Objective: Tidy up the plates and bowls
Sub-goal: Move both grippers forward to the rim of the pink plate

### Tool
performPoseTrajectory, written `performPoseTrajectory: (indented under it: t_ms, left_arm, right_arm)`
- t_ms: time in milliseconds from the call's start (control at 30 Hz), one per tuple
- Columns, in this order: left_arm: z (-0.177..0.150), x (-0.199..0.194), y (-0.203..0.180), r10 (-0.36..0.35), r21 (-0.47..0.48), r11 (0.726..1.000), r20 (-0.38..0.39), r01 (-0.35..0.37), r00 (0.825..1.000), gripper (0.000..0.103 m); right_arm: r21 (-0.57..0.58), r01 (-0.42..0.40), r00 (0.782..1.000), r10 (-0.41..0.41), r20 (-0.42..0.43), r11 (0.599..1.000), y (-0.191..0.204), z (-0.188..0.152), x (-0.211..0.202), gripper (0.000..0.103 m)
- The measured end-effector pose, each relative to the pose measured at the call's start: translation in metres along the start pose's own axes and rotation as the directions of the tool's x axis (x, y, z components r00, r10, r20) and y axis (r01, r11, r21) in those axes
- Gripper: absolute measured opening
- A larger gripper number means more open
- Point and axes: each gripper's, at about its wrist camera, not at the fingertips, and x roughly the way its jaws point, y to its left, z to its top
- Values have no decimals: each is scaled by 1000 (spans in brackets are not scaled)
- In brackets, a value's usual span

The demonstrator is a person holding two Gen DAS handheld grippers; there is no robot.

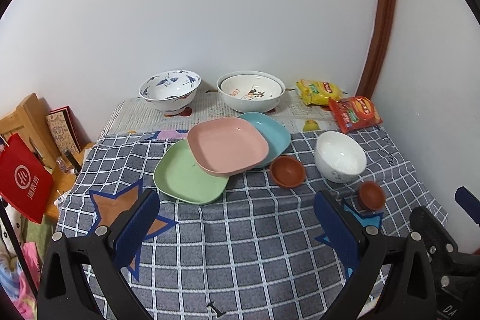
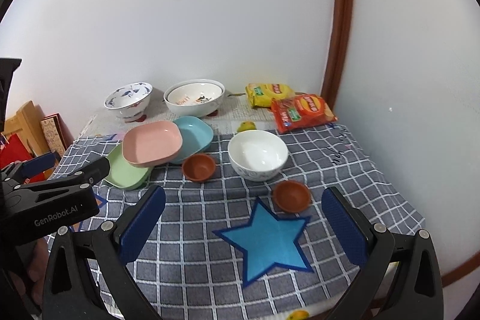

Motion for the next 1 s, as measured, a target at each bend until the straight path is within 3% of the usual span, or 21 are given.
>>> performPoseTrajectory:
  t_ms: [233,367,633,767,1000]
  left_arm:
    - [15,31,15,16,-15,1000,-27,-16,1000,100]
    - [22,48,25,37,-22,999,-34,-38,999,100]
    - [33,94,52,72,-56,995,-93,-77,993,97]
    - [36,117,58,82,-50,995,-118,-88,990,97]
    - [43,148,66,67,-41,996,-151,-74,986,94]
  right_arm:
    - [36,-54,999,54,2,998,2,16,32,102]
    - [20,-33,999,34,-15,999,9,18,62,102]
    - [-63,-44,989,35,-146,997,30,20,126,102]
    - [-77,-103,982,89,-169,992,43,28,153,93]
    - [-72,-110,983,98,-158,991,66,44,180,92]
